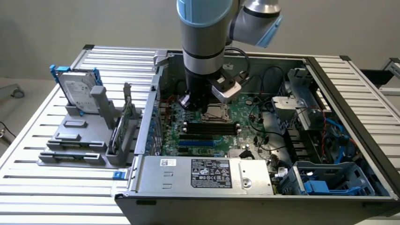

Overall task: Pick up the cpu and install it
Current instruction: 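Install the second cpu locking lever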

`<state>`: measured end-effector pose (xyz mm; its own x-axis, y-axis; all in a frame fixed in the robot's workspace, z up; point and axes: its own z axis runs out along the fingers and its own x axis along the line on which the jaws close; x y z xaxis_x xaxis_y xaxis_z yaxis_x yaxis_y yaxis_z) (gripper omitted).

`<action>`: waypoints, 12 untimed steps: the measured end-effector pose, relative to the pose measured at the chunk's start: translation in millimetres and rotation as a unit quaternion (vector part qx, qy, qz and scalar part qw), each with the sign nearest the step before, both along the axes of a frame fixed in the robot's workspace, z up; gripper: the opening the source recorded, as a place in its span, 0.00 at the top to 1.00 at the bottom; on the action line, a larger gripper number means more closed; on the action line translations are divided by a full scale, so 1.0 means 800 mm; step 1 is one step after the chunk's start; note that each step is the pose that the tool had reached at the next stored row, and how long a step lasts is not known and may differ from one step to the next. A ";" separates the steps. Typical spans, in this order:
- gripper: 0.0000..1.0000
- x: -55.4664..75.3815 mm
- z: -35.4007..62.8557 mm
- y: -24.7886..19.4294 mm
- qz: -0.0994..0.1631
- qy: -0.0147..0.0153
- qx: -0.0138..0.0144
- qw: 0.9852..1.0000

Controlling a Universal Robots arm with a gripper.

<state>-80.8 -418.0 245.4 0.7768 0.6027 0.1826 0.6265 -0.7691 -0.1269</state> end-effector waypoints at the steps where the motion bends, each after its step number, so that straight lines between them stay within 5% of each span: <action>1: 0.89 0.000 -0.002 0.0000 0.000 0.000 0.002 1.000; 12: 0.89 -0.002 -0.017 0.0000 0.000 0.000 0.011 1.000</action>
<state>-82.7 -418.0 232.1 0.7768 0.5984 0.1962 0.6265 -0.7659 -0.1444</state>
